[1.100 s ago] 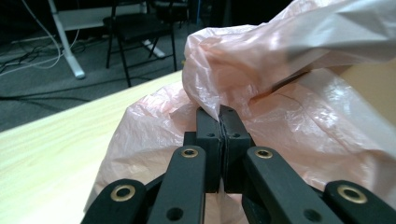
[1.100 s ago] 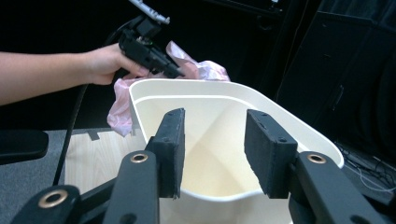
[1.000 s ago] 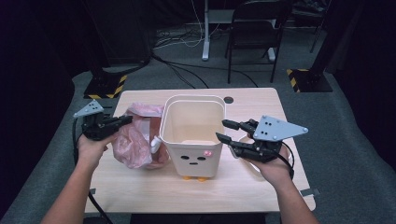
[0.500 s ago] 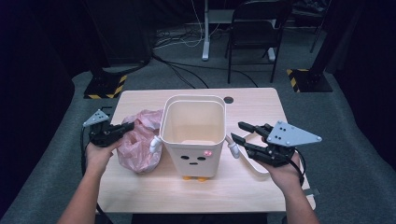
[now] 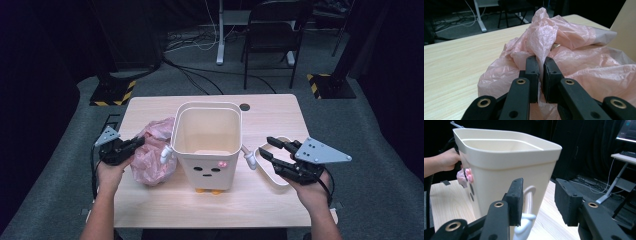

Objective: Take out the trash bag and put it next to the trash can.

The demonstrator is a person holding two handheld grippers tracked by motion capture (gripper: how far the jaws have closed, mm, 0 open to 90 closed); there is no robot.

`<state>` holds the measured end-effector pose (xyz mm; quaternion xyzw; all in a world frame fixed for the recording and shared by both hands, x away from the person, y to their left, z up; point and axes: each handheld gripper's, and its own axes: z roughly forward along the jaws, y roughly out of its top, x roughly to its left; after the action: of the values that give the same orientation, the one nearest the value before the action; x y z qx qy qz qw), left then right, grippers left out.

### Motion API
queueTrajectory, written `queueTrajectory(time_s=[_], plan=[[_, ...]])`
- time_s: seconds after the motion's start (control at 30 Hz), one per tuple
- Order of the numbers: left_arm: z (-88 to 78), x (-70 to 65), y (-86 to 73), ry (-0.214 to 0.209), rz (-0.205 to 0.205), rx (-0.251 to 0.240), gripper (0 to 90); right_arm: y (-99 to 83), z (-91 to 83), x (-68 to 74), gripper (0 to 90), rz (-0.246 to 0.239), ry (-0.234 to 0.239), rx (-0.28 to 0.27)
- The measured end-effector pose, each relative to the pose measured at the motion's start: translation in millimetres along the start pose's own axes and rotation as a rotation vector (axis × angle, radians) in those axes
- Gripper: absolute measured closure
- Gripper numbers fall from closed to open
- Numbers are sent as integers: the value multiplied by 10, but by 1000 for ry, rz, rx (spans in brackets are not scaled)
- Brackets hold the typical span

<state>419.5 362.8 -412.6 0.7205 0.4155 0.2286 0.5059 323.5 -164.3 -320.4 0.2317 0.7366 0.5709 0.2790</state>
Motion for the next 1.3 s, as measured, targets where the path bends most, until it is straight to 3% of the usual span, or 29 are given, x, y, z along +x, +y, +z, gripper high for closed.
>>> queueTrajectory(time_s=[0.17, 0.43, 0.6, 0.8, 0.9, 1.13, 1.3], plan=[[-15, 5, -20, 9, 17, 11, 806, -83, -13, -44, 577, 9, -24, 20], [-30, 14, -16, -12, -4, 13, 721, -258, -4, -121, 577, 21, -53, 54], [-60, -3, -8, -12, 1, 17, 612, -429, 36, -182, 573, 38, -74, 90], [-103, -29, 28, -12, 4, -16, 455, -669, 129, -254, 561, 86, -78, 121], [-129, -37, 38, -19, 8, -20, 408, -773, 183, -263, 557, 65, -84, 139], [-268, -48, 88, -28, -2, -52, 384, -977, 280, -234, 549, 37, -105, 205], [-348, -78, 143, -41, 1, -64, 378, -1119, 295, -247, 549, 50, -122, 223]])
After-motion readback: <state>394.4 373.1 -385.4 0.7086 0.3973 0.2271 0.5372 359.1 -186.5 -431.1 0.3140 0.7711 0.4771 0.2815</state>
